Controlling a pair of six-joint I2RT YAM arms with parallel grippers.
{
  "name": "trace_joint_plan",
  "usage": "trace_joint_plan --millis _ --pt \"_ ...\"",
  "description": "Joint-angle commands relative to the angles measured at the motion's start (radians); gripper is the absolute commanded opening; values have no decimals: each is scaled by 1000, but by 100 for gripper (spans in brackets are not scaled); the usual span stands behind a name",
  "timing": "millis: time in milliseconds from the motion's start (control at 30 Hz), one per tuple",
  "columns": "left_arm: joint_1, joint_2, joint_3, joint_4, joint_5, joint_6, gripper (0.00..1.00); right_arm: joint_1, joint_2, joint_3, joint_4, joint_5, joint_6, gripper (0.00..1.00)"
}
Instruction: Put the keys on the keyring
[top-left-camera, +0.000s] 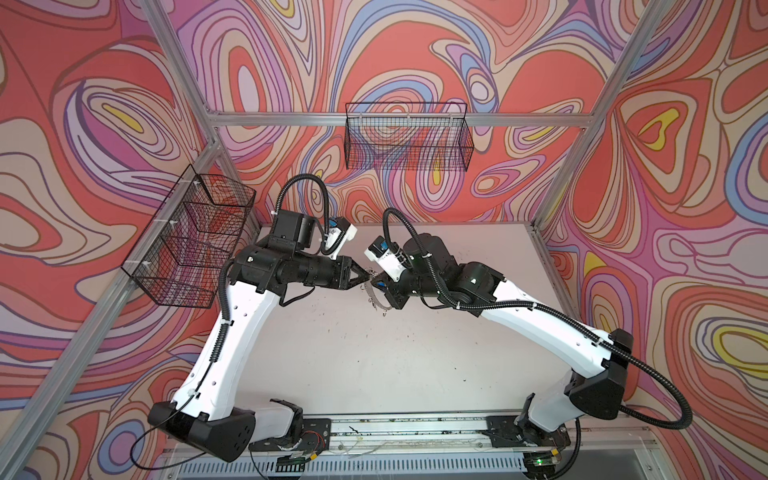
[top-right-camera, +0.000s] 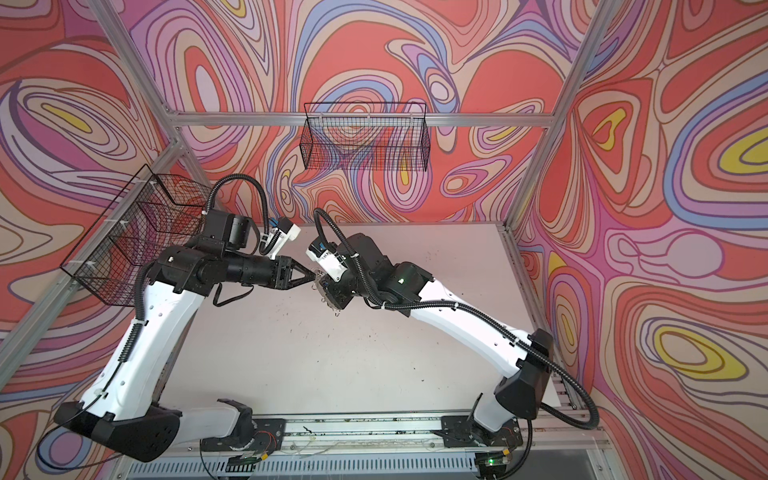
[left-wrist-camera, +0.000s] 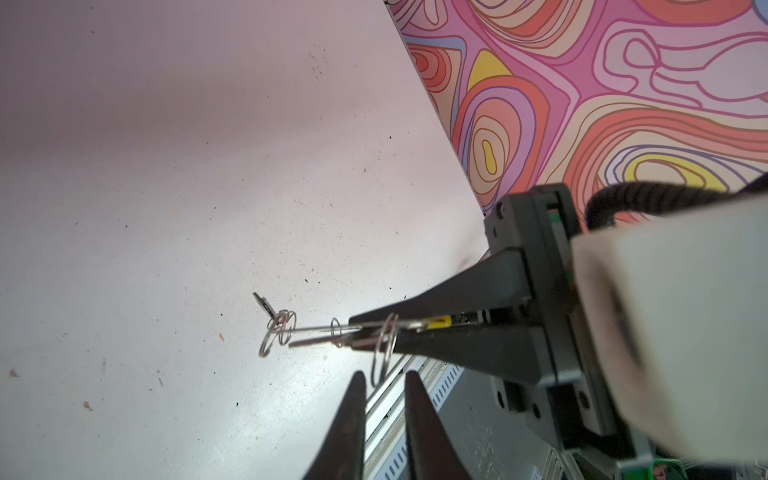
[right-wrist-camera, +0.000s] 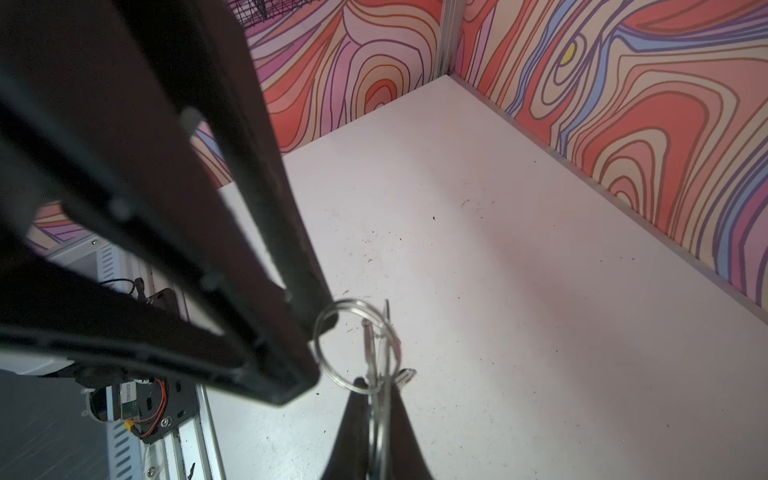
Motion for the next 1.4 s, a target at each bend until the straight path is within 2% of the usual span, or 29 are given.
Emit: trace_joint_plan --millis 0,167,333,433,533,800,933,1133,1367 --pt "-3 -80 -49 108 -33 -38 42 -8 -49 -22 76 -18 61 0" --pt "-3 -207 -226 389 -38 -192 48 -9 -62 -49 139 -51 156 0" --pt "-5 -302 -382 630 -82 -327 46 -8 -48 -34 143 -61 206 0" --pt "-4 -319 -422 701 -104 -387 43 -9 -48 -36 146 -51 209 0" --pt "-4 -317 -439 742 -109 -424 43 -9 -48 -41 150 -40 208 0" --pt "-8 -282 -492 886 -21 -542 42 -7 -39 -45 156 -35 201 0" --pt "-19 -268 -492 881 7 -552 39 -8 -39 -44 159 -34 197 0" --pt "-26 -280 -494 881 15 -550 28 -8 -35 -49 168 -30 197 0" --pt "-26 -278 -501 923 55 -572 27 -8 -29 -44 168 -29 194 0"
